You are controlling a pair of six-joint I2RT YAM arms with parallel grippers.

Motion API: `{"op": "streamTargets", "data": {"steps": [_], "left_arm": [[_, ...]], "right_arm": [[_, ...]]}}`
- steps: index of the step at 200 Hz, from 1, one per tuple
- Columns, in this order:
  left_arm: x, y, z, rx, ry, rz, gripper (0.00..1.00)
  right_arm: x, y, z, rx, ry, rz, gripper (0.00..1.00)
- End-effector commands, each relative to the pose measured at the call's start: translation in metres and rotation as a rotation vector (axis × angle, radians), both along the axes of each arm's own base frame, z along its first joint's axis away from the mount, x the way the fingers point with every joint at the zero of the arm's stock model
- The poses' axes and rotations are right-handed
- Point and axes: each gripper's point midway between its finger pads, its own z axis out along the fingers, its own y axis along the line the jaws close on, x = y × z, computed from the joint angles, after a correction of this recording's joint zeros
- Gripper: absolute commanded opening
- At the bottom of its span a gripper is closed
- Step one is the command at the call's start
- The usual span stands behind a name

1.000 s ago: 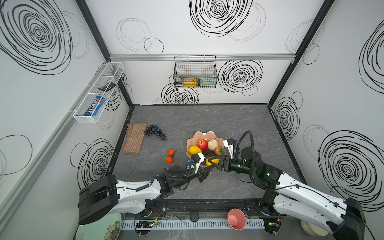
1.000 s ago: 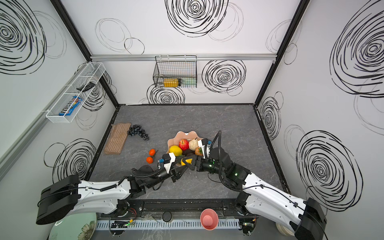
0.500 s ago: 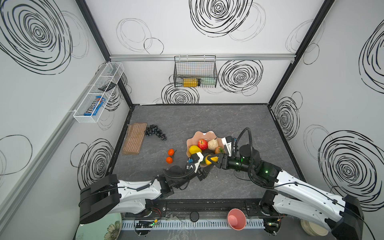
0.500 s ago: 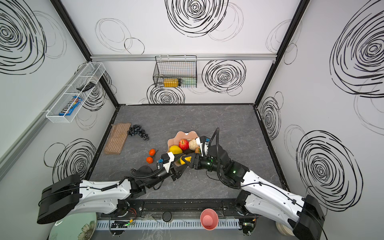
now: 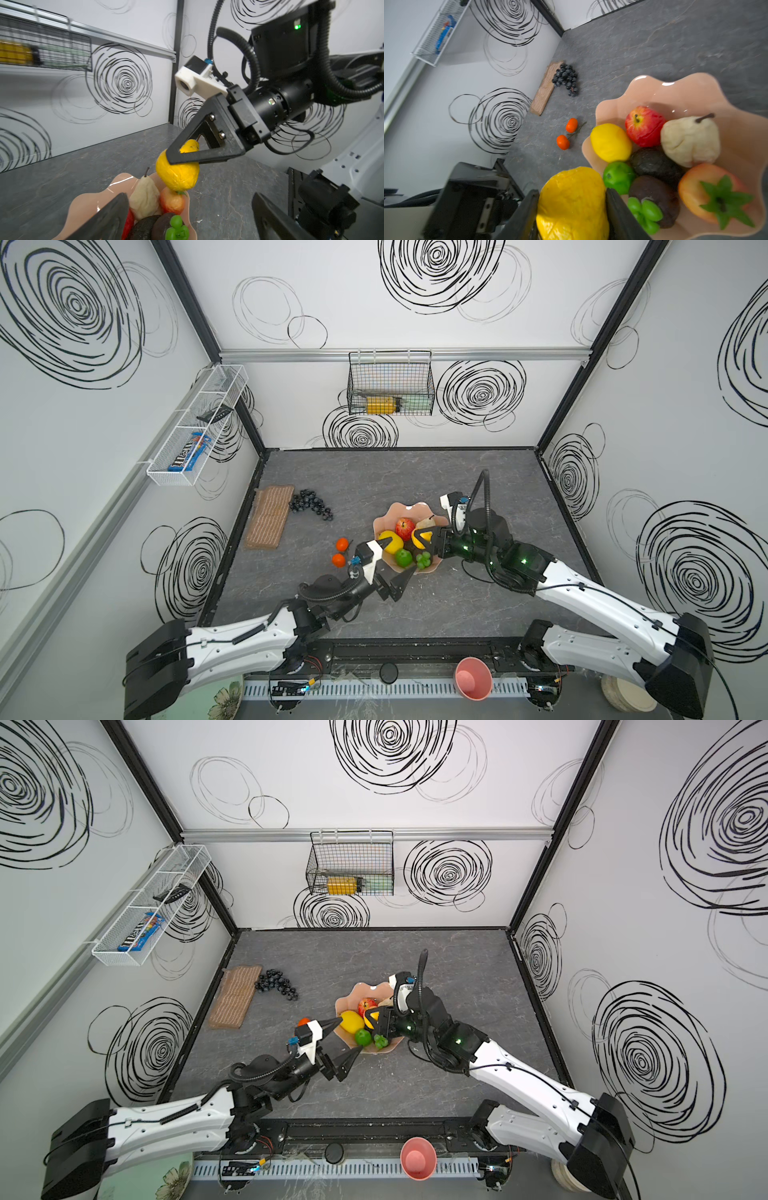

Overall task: Place and organize the fake fruits in the fruit bowl
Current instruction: 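Carry the yellow lemon toward the right gripper and grasp it with the right gripper, then lower the yellow lemon into the bowl with the right gripper while the left gripper withdraws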

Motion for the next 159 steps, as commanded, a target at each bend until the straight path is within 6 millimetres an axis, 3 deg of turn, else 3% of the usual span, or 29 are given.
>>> {"op": "streamTargets", "data": {"steps": [1, 17, 31, 60, 112, 159], "left_arm": [[0.018, 0.039, -0.012, -0.028, 0.086, 0.149, 0.96], [0.027, 0.069, -0.01, -0.094, 0.102, 0.247, 0.96], [0.034, 0.09, -0.021, -0.106, 0.13, 0.33, 0.96], [0.042, 0.117, -0.027, -0.154, 0.153, 0.44, 0.96], [0.042, 0.117, -0.028, -0.16, 0.164, 0.439, 0.96], [0.041, 0.113, -0.027, -0.16, 0.17, 0.422, 0.96]], "right_arm": [[0.025, -0.011, -0.007, -0.126, -0.062, -0.033, 0.45], [0.04, -0.008, -0.012, -0.183, -0.085, -0.038, 0.45], [0.053, -0.001, -0.02, -0.246, -0.103, -0.025, 0.45], [0.076, 0.012, -0.036, -0.342, -0.114, -0.021, 0.45], [0.114, 0.034, -0.069, -0.494, -0.112, -0.016, 0.45], [0.144, 0.039, -0.098, -0.676, -0.026, -0.054, 0.44]]}}
